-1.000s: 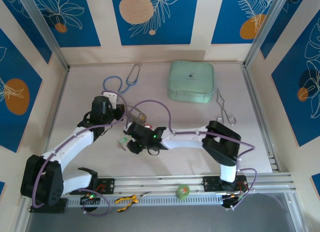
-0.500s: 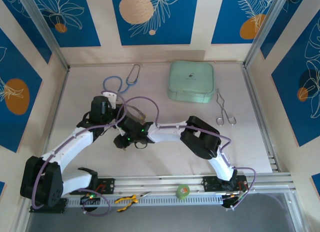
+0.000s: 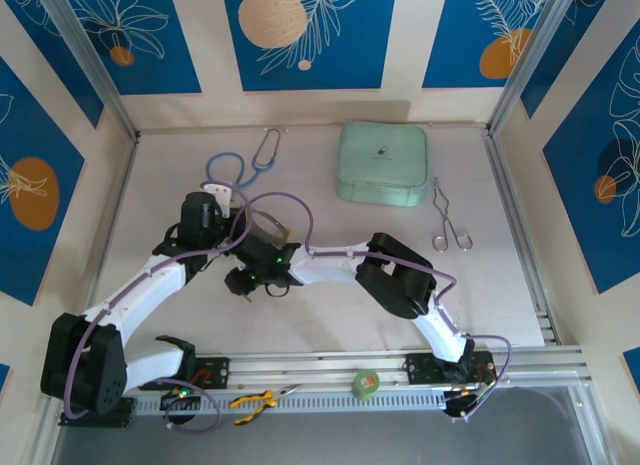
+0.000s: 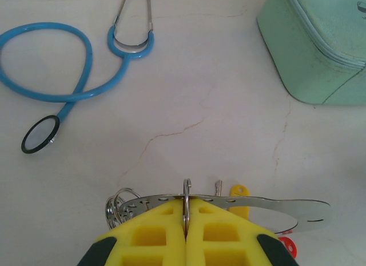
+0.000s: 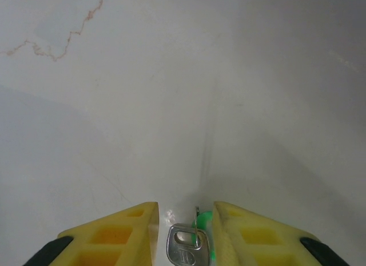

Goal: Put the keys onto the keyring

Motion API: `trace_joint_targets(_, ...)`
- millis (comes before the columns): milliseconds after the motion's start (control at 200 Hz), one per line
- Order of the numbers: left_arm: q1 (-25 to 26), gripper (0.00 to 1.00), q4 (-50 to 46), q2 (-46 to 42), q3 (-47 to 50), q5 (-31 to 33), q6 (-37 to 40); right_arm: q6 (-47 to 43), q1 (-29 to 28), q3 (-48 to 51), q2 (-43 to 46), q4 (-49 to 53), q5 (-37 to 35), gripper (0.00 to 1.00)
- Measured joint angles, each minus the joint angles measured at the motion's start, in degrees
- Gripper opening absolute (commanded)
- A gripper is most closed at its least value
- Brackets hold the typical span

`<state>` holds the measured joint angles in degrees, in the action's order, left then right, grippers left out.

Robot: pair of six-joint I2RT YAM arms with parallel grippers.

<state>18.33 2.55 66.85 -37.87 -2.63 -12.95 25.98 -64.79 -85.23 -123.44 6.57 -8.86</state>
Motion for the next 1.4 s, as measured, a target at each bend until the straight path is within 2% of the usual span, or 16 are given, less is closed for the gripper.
trace_joint_targets(190,-0.2,0.00,0.0,0.0,0.0,0.4,0.0,0.0,-0.1,-1.0,-0.6,1.0,-0.3,0.25)
trace_joint_targets(745,-0.7,0.00,-0.4,1.6,0.0,1.2,-0.2,0.0,-0.7,-0.1,-1.4,0.6,-2.8,0.25)
trace_joint_targets(885,-0.7,0.00,-0.4,1.6,0.0,1.2,-0.2,0.0,-0.8,-0.1,-1.4,0.5,-2.7,0.19)
trace_joint_targets(1095,-0.7,0.00,-0.4,1.6,0.0,1.2,-0.2,-0.4,-0.8,-0.1,-1.4,0.4,-2.2,0.00)
trace_joint_targets(1245,-0.8,0.00,-0.4,1.6,0.0,1.2,-0.2,-0.5,-0.8,0.3,-1.3,-0.5,-1.4,0.00)
trace_joint_targets(1400,-0.8,0.00,-0.3,1.6,0.0,0.4,0.0,-1.3,-0.8,5.6,2.0,-2.7,0.3,0.00)
